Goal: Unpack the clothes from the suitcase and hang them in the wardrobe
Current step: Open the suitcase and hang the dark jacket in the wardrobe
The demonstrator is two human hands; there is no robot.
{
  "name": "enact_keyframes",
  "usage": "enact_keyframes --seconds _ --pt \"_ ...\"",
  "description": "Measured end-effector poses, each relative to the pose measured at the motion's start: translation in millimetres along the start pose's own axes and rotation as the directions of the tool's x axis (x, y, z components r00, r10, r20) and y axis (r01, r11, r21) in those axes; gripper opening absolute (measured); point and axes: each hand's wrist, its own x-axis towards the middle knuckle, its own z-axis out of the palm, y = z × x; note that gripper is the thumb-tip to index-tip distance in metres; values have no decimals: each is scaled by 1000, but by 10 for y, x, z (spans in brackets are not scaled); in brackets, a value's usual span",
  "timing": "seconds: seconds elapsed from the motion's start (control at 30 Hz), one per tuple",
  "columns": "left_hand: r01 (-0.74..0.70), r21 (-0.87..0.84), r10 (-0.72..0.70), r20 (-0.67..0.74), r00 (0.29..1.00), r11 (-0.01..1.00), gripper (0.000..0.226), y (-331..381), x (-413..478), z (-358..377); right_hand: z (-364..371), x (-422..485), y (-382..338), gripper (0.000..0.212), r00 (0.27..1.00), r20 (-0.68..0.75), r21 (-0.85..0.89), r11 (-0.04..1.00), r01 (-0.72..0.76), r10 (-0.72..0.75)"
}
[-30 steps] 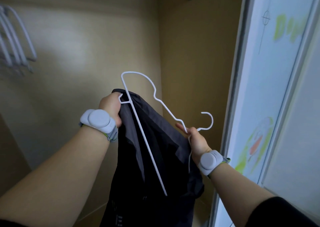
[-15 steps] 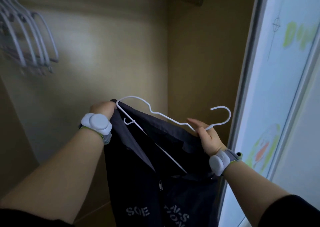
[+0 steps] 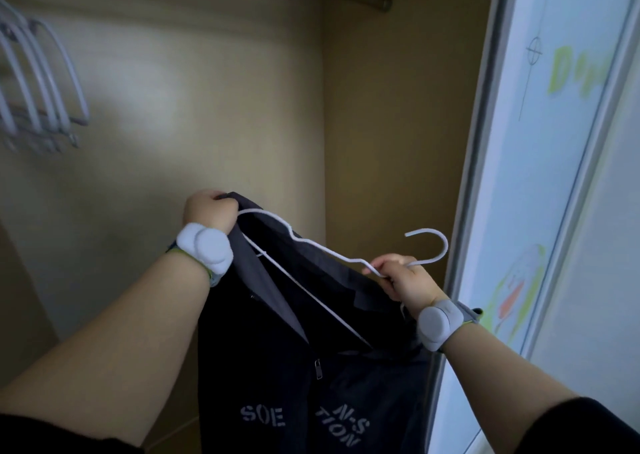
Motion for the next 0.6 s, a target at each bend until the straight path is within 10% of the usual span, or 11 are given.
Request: enact_keyframes --seconds 0.13,0.4,0.6 --pt "-233 109 241 -67 968 966 19 111 -141 101 204 -4 -107 39 988 132 -239 965 111 -81" --pt "-244 79 237 80 968 967 25 -99 -522 178 548 339 -483 17 987 124 -350 926 142 -104" --pt "-280 488 91 375 922 826 45 -409 -534 9 475 404 -760 10 982 69 -374 908 188 -175"
